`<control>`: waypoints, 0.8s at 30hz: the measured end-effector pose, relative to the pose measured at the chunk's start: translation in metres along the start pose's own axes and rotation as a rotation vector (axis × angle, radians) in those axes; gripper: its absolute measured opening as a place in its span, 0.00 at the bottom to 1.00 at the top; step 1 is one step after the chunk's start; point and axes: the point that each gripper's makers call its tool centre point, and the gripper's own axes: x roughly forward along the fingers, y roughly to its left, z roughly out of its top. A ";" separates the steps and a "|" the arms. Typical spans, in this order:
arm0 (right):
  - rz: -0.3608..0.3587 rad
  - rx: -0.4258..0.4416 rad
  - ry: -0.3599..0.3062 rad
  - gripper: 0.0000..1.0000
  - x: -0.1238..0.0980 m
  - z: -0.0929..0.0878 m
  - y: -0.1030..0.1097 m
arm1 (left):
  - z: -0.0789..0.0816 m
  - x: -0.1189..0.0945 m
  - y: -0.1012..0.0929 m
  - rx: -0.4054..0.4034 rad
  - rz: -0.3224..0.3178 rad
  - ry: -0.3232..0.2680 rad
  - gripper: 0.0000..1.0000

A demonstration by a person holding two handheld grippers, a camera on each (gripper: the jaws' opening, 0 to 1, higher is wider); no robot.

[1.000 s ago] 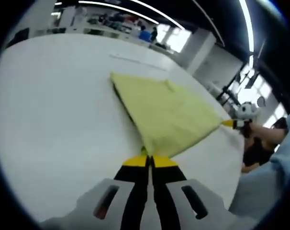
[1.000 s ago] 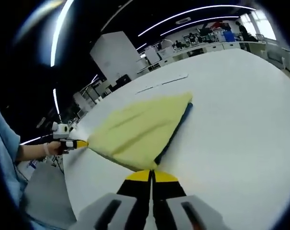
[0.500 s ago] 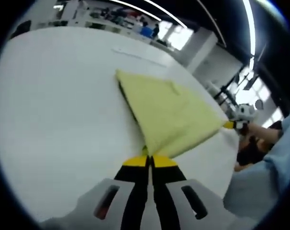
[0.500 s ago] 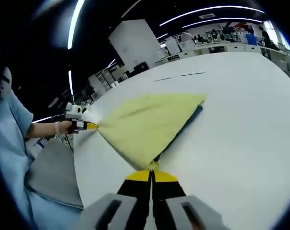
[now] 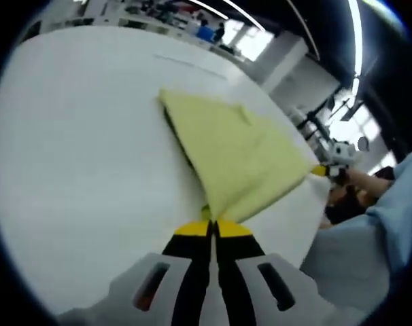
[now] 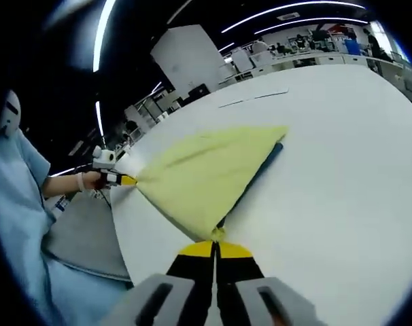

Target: Fold the garment on the visible template until the final outline fits inside the template.

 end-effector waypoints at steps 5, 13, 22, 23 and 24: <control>-0.005 0.007 0.003 0.00 -0.004 -0.007 -0.004 | -0.011 -0.001 -0.006 -0.004 -0.013 0.015 0.00; 0.000 0.016 0.019 0.00 -0.003 -0.012 -0.008 | -0.012 -0.001 -0.005 0.000 -0.007 0.004 0.00; 0.011 0.033 0.015 0.00 -0.001 -0.014 -0.004 | -0.013 -0.001 -0.007 0.067 -0.010 -0.009 0.00; 0.012 0.028 0.012 0.00 -0.001 -0.014 -0.003 | -0.013 -0.001 -0.008 0.073 -0.012 -0.009 0.00; 0.020 0.003 0.001 0.00 -0.001 -0.013 -0.002 | -0.014 -0.001 -0.009 0.093 -0.016 -0.009 0.00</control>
